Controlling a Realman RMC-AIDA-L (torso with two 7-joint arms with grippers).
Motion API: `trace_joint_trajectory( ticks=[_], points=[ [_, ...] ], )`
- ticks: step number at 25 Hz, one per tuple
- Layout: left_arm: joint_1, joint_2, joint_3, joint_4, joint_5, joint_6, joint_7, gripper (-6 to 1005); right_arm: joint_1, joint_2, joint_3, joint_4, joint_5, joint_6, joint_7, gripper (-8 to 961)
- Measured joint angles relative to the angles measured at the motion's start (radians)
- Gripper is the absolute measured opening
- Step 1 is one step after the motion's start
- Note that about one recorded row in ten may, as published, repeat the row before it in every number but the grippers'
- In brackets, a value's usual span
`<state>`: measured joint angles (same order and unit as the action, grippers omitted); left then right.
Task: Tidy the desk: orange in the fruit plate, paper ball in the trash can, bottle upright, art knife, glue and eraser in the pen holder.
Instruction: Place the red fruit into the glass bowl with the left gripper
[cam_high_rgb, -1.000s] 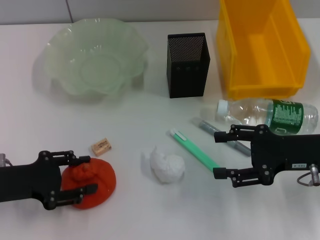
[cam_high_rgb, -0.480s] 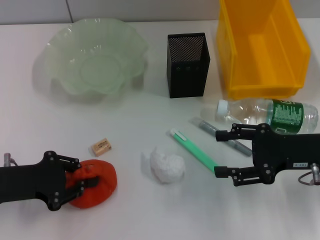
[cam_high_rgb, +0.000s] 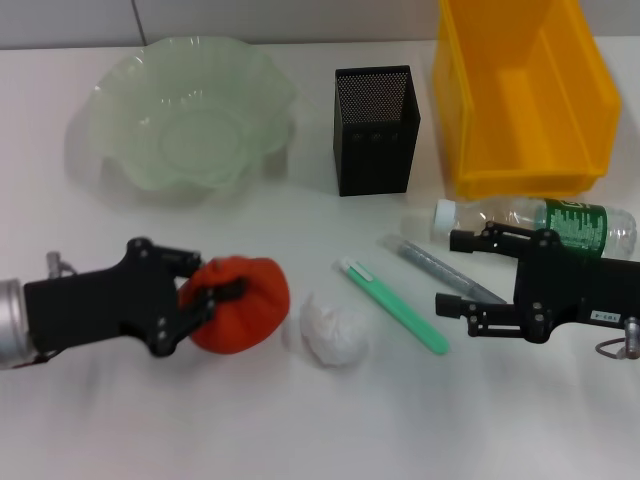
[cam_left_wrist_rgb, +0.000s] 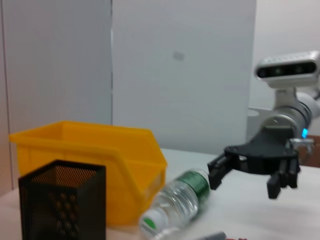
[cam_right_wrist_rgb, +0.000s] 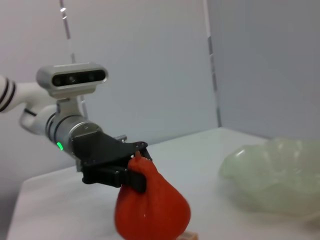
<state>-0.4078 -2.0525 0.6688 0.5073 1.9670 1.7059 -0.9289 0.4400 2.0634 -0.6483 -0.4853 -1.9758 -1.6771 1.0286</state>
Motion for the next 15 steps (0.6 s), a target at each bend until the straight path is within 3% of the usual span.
trace_joint_trajectory(
  ticks=[3, 12, 15],
  points=[
    [-0.024, -0.016, -0.014, -0.018, -0.029, -0.026, -0.003, 126, -0.019, 0.013, 0.052, 0.005, 0.0, 0.002, -0.049, 813],
    [-0.058, -0.018, -0.048, -0.111, -0.223, -0.072, -0.005, 83, -0.031, 0.014, 0.11, 0.035, 0.002, 0.002, -0.086, 814],
    [-0.114, -0.019, -0.051, -0.197, -0.339, -0.199, -0.005, 51, -0.027, 0.015, 0.113, 0.043, 0.002, 0.002, -0.087, 814]
  ],
)
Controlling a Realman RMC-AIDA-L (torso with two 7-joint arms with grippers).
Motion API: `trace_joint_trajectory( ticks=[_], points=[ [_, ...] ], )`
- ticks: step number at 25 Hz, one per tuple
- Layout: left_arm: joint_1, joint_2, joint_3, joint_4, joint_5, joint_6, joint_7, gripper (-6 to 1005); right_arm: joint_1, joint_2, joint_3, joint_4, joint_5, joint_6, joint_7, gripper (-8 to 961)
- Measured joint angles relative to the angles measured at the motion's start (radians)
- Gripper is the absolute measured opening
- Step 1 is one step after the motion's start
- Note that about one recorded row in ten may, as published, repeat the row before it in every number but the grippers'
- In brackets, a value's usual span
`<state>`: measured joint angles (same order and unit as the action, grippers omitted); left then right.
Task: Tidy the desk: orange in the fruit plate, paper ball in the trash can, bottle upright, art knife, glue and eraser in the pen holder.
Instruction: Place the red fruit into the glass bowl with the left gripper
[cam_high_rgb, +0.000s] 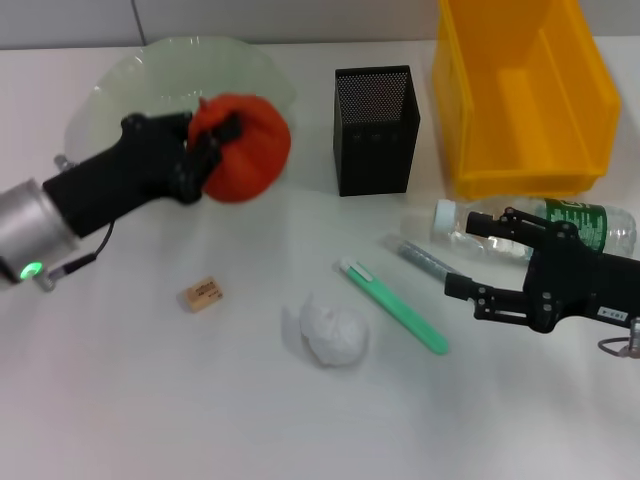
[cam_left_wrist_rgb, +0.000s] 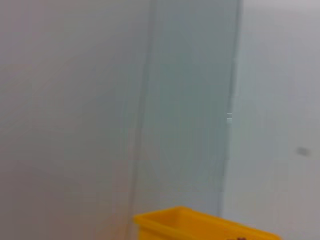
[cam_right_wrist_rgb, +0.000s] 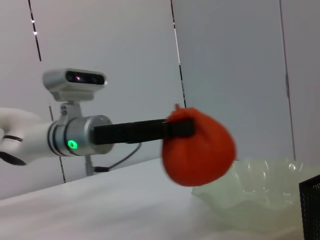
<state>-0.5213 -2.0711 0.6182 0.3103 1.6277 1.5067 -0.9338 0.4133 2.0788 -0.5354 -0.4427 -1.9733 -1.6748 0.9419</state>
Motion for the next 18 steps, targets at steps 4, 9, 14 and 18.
trace_joint_trajectory(
  ticks=[4, 9, 14, 18],
  points=[
    [-0.048, -0.003, -0.001, -0.047, -0.068, -0.106, 0.005, 53, 0.004, 0.0, 0.001, 0.003, 0.001, 0.0, 0.0, 813],
    [-0.09, -0.009, -0.001, -0.066, -0.145, -0.234, 0.012, 55, 0.004, 0.001, 0.003, 0.003, 0.001, 0.0, -0.001, 813],
    [-0.125, -0.01, -0.001, -0.091, -0.208, -0.356, 0.018, 57, 0.001, 0.001, 0.003, 0.002, 0.001, -0.001, -0.001, 814],
    [-0.146, -0.01, -0.003, -0.122, -0.258, -0.426, 0.067, 58, -0.001, 0.001, 0.003, 0.002, 0.002, -0.001, 0.002, 813]
  ],
)
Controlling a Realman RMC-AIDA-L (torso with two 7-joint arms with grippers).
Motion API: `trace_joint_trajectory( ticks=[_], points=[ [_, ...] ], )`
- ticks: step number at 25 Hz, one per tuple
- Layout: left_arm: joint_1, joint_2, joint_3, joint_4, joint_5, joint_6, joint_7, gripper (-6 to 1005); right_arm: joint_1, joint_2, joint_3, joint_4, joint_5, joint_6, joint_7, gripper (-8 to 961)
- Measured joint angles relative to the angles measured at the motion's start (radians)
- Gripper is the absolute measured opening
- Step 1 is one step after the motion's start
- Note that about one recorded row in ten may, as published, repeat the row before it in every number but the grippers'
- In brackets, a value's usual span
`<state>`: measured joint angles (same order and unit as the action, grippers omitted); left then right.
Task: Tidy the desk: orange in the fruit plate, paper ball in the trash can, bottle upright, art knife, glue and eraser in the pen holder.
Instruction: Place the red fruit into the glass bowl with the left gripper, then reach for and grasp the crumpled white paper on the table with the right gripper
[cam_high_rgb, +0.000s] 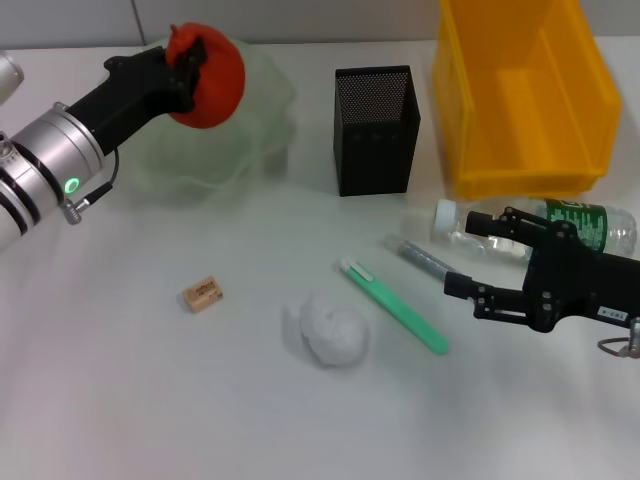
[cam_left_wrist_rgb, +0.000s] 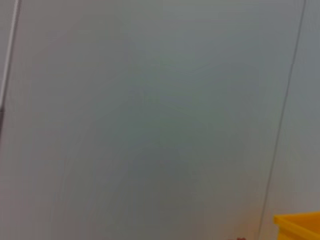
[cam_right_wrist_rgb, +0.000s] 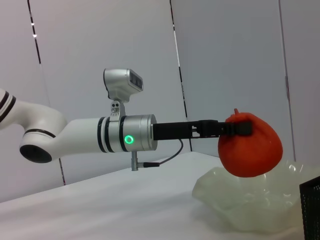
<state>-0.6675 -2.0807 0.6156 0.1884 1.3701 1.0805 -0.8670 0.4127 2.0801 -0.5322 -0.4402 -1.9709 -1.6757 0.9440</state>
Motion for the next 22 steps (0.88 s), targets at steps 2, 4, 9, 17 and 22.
trace_joint_trajectory(
  ticks=[2, 4, 9, 17, 22],
  points=[
    [-0.005, 0.0, 0.0, -0.017, -0.03, -0.009, 0.031, 59, -0.001, 0.0, 0.0, 0.0, 0.004, 0.0, 0.001, 813],
    [-0.011, 0.0, 0.001, -0.03, -0.052, -0.022, 0.053, 102, -0.002, 0.0, 0.0, 0.0, 0.005, 0.0, 0.002, 813],
    [-0.02, 0.001, 0.004, -0.039, -0.059, -0.038, 0.062, 208, -0.004, 0.0, 0.0, 0.0, 0.006, -0.002, 0.003, 814],
    [-0.019, 0.001, 0.002, -0.037, -0.059, -0.023, 0.065, 430, -0.005, -0.001, 0.0, 0.0, 0.006, -0.001, 0.003, 813],
    [0.027, 0.013, 0.065, 0.02, -0.01, 0.192, -0.046, 658, -0.004, -0.003, 0.008, 0.0, 0.009, -0.001, 0.003, 814]
  ],
)
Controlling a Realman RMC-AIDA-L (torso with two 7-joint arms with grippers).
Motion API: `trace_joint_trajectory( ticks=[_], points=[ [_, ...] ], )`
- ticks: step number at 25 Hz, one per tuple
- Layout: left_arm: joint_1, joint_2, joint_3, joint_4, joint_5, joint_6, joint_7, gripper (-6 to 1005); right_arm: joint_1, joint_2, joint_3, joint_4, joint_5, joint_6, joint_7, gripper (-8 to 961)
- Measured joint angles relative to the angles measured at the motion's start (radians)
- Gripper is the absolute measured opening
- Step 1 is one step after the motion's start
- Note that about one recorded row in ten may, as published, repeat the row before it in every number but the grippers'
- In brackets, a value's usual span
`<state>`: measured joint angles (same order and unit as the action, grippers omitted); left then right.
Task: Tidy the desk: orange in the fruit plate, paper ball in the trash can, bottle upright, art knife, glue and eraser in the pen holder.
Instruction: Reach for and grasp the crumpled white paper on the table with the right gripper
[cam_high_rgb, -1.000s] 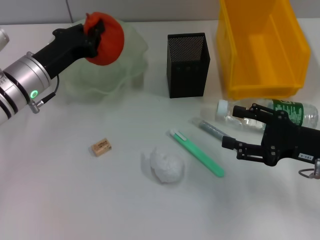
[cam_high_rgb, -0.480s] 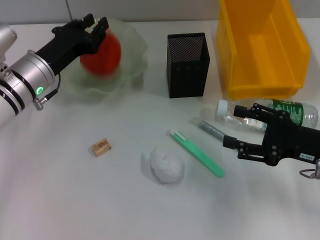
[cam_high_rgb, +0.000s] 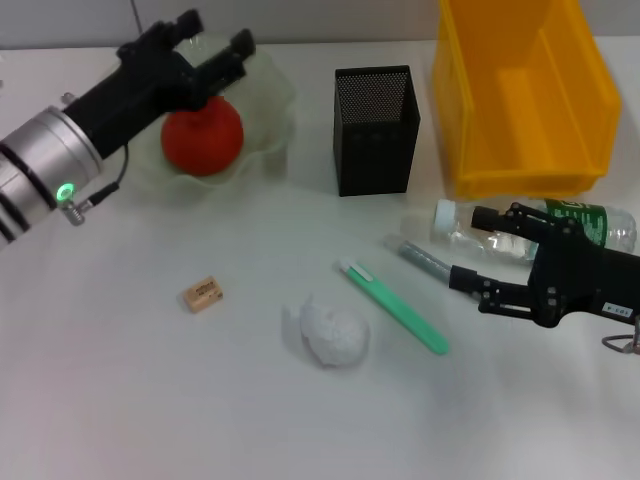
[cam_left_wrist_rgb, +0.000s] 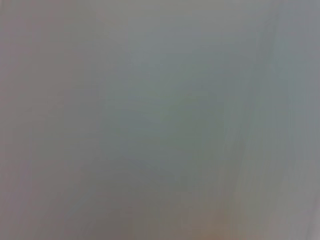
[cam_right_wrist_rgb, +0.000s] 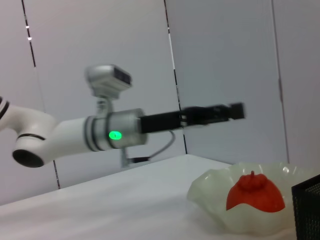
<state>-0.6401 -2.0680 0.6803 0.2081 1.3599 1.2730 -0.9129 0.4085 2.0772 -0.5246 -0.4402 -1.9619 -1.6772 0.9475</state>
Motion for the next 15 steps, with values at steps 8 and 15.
trace_joint_trajectory(
  ticks=[8, 15],
  points=[
    [0.127, 0.022, 0.228, 0.245, 0.146, 0.293, -0.136, 813, 0.01, -0.013, -0.004, -0.005, 0.0, -0.012, 0.025, 813],
    [0.153, 0.089, 0.247, 0.287, 0.391, 0.383, -0.224, 813, 0.026, -0.03, -0.016, -0.003, -0.011, -0.032, 0.05, 813]
  ],
)
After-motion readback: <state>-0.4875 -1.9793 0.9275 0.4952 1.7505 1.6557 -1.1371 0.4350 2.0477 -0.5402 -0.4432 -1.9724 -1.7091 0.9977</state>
